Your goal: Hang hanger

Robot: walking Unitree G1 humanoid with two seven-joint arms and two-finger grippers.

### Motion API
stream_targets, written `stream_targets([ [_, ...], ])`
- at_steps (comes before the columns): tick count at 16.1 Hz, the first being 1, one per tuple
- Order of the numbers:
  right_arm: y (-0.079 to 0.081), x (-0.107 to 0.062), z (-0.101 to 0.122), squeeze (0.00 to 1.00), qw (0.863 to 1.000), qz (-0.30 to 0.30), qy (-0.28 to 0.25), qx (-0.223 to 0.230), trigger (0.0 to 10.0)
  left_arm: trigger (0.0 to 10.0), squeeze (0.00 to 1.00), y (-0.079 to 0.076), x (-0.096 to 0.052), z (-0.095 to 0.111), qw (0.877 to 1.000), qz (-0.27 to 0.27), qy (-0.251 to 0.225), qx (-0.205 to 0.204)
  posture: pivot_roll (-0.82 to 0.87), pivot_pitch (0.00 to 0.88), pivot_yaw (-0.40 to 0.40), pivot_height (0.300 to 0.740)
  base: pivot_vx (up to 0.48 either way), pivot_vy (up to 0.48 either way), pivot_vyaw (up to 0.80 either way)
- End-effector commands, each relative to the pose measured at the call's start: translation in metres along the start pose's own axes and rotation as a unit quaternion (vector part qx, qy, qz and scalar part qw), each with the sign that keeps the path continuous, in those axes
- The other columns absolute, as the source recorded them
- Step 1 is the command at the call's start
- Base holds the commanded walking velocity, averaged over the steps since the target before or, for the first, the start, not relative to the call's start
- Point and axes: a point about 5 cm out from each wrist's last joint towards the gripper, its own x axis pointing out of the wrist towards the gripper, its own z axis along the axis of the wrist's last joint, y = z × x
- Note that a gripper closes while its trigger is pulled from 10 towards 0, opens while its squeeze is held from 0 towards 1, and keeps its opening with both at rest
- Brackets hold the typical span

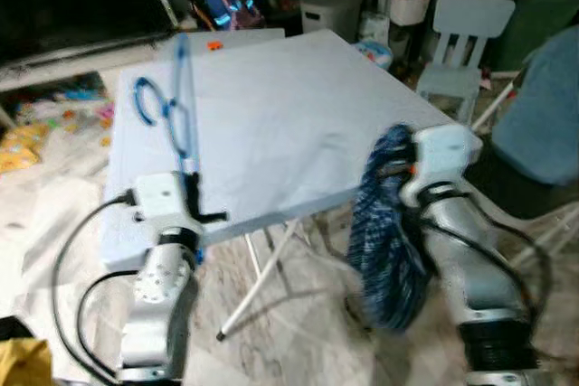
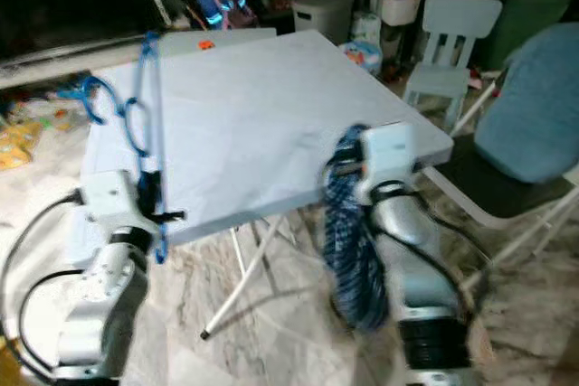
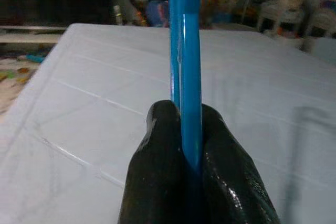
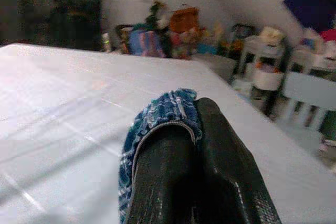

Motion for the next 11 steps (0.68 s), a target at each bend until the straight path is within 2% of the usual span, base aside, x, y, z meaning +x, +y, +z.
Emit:
stream_targets([
  [1, -0.001, 0.001, 0.008, 0.00, 1.000, 0.003, -0.018, -0.019, 10.0, 10.0, 0.00, -0.004, 0.002, 0.008, 1.000, -0.002, -0.016, 0.001, -0.12, 0.005, 0.063, 0.740, 0.398, 0.000, 0.00],
  [4, 0.004, 0.003, 0.009, 0.00, 0.999, 0.028, -0.025, 0.008, 10.0, 10.0, 0.00, -0.003, 0.003, 0.012, 1.000, 0.007, -0.028, 0.012, -0.12, 0.006, 0.061, 0.740, 0.395, 0.000, 0.00],
  [7, 0.013, 0.003, 0.006, 0.00, 0.998, 0.063, -0.006, 0.015, 10.0, 10.0, 0.00, 0.001, 0.001, 0.007, 0.999, 0.023, -0.017, 0.017, -0.12, 0.009, 0.061, 0.740, 0.385, 0.000, 0.00],
  [8, 0.014, 0.002, 0.007, 0.00, 0.997, 0.067, -0.009, 0.028, 10.0, 10.0, 0.00, 0.001, 0.001, 0.007, 0.999, 0.024, -0.016, 0.018, -0.12, 0.009, 0.061, 0.740, 0.375, 0.000, 0.00],
  [11, 0.014, 0.002, 0.008, 0.00, 0.997, 0.067, -0.013, 0.026, 10.0, 10.0, 0.00, 0.001, 0.001, 0.007, 0.999, 0.025, -0.016, 0.018, -0.12, 0.008, 0.061, 0.740, 0.364, 0.000, 0.00],
])
